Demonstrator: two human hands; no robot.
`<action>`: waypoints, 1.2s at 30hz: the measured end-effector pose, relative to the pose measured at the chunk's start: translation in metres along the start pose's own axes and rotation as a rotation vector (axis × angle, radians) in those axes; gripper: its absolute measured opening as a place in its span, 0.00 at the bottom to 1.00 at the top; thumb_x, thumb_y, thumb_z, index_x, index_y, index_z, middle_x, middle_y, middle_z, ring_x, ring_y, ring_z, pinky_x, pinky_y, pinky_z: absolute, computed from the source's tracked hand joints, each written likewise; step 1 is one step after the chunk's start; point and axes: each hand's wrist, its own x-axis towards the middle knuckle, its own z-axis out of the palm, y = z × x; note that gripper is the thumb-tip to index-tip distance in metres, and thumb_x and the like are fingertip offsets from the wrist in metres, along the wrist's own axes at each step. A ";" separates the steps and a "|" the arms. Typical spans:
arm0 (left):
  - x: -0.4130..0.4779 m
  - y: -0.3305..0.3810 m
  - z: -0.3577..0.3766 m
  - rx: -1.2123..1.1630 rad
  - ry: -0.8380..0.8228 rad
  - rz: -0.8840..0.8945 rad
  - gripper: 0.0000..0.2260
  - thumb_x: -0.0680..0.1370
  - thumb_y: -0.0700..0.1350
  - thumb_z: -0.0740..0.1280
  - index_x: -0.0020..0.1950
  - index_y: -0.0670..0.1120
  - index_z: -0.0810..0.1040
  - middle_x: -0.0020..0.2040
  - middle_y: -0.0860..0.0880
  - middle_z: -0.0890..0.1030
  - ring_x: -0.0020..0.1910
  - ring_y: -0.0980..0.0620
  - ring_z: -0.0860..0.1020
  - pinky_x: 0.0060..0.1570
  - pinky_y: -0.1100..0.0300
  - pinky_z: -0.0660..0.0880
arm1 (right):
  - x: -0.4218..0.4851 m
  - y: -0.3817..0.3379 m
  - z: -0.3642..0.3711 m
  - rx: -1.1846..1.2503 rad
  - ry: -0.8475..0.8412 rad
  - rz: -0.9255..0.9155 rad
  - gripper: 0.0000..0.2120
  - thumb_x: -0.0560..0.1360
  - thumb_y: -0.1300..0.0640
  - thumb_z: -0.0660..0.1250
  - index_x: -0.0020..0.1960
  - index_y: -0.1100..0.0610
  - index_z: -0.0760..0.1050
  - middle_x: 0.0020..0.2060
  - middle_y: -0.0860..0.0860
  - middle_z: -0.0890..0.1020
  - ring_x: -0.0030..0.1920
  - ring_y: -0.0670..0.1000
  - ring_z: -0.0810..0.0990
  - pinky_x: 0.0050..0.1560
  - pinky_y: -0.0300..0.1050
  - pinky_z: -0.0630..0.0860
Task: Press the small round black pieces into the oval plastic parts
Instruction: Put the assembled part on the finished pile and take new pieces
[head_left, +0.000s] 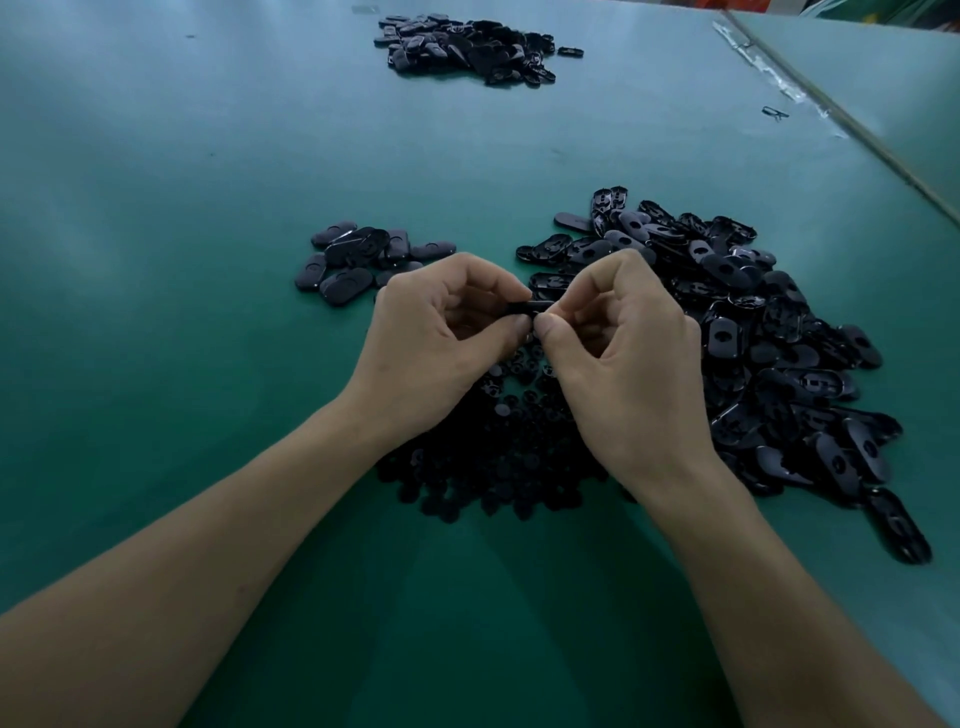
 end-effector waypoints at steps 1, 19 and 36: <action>0.000 0.000 0.000 -0.005 -0.002 -0.002 0.10 0.73 0.33 0.75 0.47 0.48 0.82 0.42 0.46 0.86 0.41 0.51 0.84 0.45 0.57 0.83 | 0.000 0.000 0.000 -0.004 0.008 0.000 0.12 0.76 0.59 0.71 0.42 0.48 0.69 0.34 0.44 0.79 0.36 0.44 0.78 0.35 0.32 0.70; 0.001 0.000 0.000 0.051 0.015 0.015 0.09 0.73 0.41 0.74 0.48 0.52 0.78 0.42 0.54 0.83 0.43 0.50 0.83 0.48 0.52 0.81 | -0.006 -0.004 0.003 -0.059 0.031 -0.111 0.07 0.75 0.64 0.71 0.44 0.54 0.76 0.33 0.44 0.81 0.36 0.44 0.80 0.37 0.32 0.74; 0.001 -0.002 0.000 -0.045 -0.004 -0.027 0.12 0.73 0.34 0.75 0.46 0.50 0.79 0.37 0.55 0.84 0.37 0.56 0.81 0.44 0.55 0.81 | 0.007 0.016 -0.005 0.104 -0.096 0.034 0.08 0.76 0.61 0.73 0.54 0.53 0.84 0.45 0.41 0.85 0.46 0.39 0.83 0.52 0.36 0.79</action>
